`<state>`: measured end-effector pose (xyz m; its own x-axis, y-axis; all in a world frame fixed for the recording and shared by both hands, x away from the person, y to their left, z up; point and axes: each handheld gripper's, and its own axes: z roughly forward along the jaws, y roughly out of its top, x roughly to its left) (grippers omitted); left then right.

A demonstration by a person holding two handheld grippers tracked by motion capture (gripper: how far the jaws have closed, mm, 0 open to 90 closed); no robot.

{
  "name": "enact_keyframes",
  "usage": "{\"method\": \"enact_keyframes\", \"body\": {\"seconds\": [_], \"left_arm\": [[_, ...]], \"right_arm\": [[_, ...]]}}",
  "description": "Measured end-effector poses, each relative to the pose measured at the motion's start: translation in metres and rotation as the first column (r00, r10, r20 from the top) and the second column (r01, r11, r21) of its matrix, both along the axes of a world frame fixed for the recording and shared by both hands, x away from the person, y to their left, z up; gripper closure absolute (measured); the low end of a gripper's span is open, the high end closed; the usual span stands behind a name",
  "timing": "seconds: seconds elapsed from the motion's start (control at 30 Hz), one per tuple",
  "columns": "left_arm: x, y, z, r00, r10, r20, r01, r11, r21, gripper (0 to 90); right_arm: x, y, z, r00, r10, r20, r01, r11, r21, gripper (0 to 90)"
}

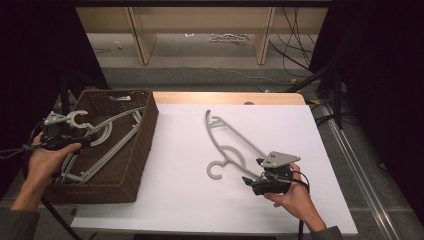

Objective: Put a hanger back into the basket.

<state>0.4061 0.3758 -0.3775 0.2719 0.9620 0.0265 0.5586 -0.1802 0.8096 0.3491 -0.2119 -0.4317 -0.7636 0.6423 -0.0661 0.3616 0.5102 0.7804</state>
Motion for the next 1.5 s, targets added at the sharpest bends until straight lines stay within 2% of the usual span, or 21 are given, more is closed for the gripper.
{"method": "enact_keyframes", "body": {"seconds": [0.07, 0.1, 0.17, 0.23, 0.37, 0.53, 0.57, 0.6, 0.63, 0.77, 0.8, 0.97, 1.03, 1.07, 1.1, 1.23, 1.3, 1.33, 1.4, 1.47, 1.5], "left_arm": [[-0.007, -0.009, 0.006, 0.9994, -0.003, 0.035, 0.005, 0.9987, -0.051, 23.2], [-0.010, -0.013, 0.008, 0.9988, -0.006, 0.048, 0.009, 0.9982, -0.059, 22.4], [-0.017, -0.022, 0.013, 0.9969, -0.027, 0.074, 0.033, 0.9962, -0.080, 22.1], [-0.024, -0.035, 0.015, 0.9931, -0.068, 0.095, 0.079, 0.9897, -0.119, 21.5], [-0.030, -0.049, 0.017, 0.9879, -0.104, 0.115, 0.119, 0.9840, -0.132, 21.4], [-0.042, -0.070, 0.022, 0.9750, -0.153, 0.161, 0.177, 0.9729, -0.149, 20.8], [-0.044, -0.074, 0.022, 0.9745, -0.154, 0.163, 0.179, 0.9724, -0.150, 20.7], [-0.045, -0.078, 0.023, 0.9692, -0.161, 0.187, 0.190, 0.9698, -0.152, 20.7], [-0.048, -0.082, 0.023, 0.9679, -0.160, 0.194, 0.190, 0.9707, -0.147, 20.8], [-0.054, -0.098, 0.023, 0.9557, -0.200, 0.216, 0.236, 0.9586, -0.159, 20.4], [-0.056, -0.104, 0.022, 0.9513, -0.221, 0.215, 0.258, 0.9526, -0.161, 20.3], [-0.064, -0.128, 0.017, 0.9337, -0.278, 0.226, 0.316, 0.9364, -0.153, 19.9], [-0.067, -0.136, 0.015, 0.9243, -0.314, 0.217, 0.347, 0.9284, -0.134, 19.9], [-0.069, -0.142, 0.014, 0.9166, -0.333, 0.221, 0.366, 0.9212, -0.131, 19.9], [-0.070, -0.146, 0.013, 0.9111, -0.347, 0.223, 0.379, 0.9175, -0.121, 19.9], [-0.079, -0.166, 0.007, 0.8811, -0.405, 0.244, 0.436, 0.8951, -0.091, 20.0], [-0.082, -0.174, 0.002, 0.8771, -0.412, 0.247, 0.445, 0.8901, -0.097, 19.9], [-0.085, -0.178, -0.001, 0.8725, -0.416, 0.256, 0.451, 0.8871, -0.096, 19.9], [-0.089, -0.183, -0.006, 0.8668, -0.420, 0.269, 0.456, 0.8860, -0.086, 19.9], [-0.092, -0.188, -0.014, 0.8640, -0.424, 0.272, 0.465, 0.8782, -0.110, 19.6], [-0.093, -0.190, -0.018, 0.8570, -0.433, 0.280, 0.471, 0.8775, -0.087, 19.5]], "right_arm": [[0.000, 0.000, 0.000, 1.0000, -0.002, -0.005, 0.002, 1.000, 0.001, 23.5], [0.000, 0.001, 0.000, 1.0000, -0.004, -0.002, 0.004, 1.000, 0.004, 23.5], [0.000, 0.001, 0.000, 1.0000, -0.005, -0.007, 0.005, 1.000, 0.001, 23.5], [0.000, 0.001, 0.000, 1.0000, -0.005, -0.007, 0.005, 1.000, 0.002, 23.5], [0.000, 0.001, 0.000, 1.0000, -0.006, -0.003, 0.006, 1.000, 0.005, 23.4], [0.000, 0.001, 0.000, 1.0000, -0.005, 0.002, 0.005, 1.000, 0.003, 23.4], [0.000, 0.001, 0.000, 1.0000, -0.003, 0.002, 0.003, 1.000, 0.002, 23.4], [0.000, 0.001, -0.001, 1.0000, -0.003, 0.001, 0.003, 1.000, 0.003, 23.4], [0.000, 0.001, -0.001, 1.0000, -0.003, 0.001, 0.003, 1.000, 0.004, 23.3], [0.000, 0.001, -0.001, 1.0000, -0.005, -0.009, 0.005, 1.000, 0.004, 23.2], [0.000, 0.001, -0.001, 0.9999, -0.005, -0.009, 0.005, 1.000, 0.005, 23.1], [0.000, 0.001, -0.002, 0.9999, -0.010, -0.011, 0.010, 1.000, 0.005, 22.8], [0.000, 0.000, -0.002, 1.0000, -0.007, -0.003, 0.007, 1.000, 0.005, 22.8], [0.000, 0.000, -0.002, 0.9999, -0.011, -0.005, 0.011, 1.000, 0.006, 22.7], [0.000, 0.000, -0.002, 0.9999, -0.014, -0.006, 0.014, 1.000, 0.007, 22.6], [0.000, 0.000, -0.003, 0.9998, -0.016, -0.014, 0.016, 1.000, 0.009, 22.5], [0.001, 0.000, -0.003, 0.9998, -0.016, -0.012, 0.016, 1.000, 0.005, 22.5], [0.001, 0.000, -0.004, 0.9998, -0.016, -0.012, 0.016, 1.000, 0.007, 22.3], [0.001, 0.000, -0.004, 0.9998, -0.015, -0.012, 0.015, 1.000, 0.004, 22.3], [0.001, 0.000, -0.004, 0.9998, -0.017, -0.013, 0.017, 1.000, 0.005, 22.3], [0.001, 0.000, -0.004, 0.9997, -0.015, -0.018, 0.015, 1.000, 0.006, 22.1]]}}
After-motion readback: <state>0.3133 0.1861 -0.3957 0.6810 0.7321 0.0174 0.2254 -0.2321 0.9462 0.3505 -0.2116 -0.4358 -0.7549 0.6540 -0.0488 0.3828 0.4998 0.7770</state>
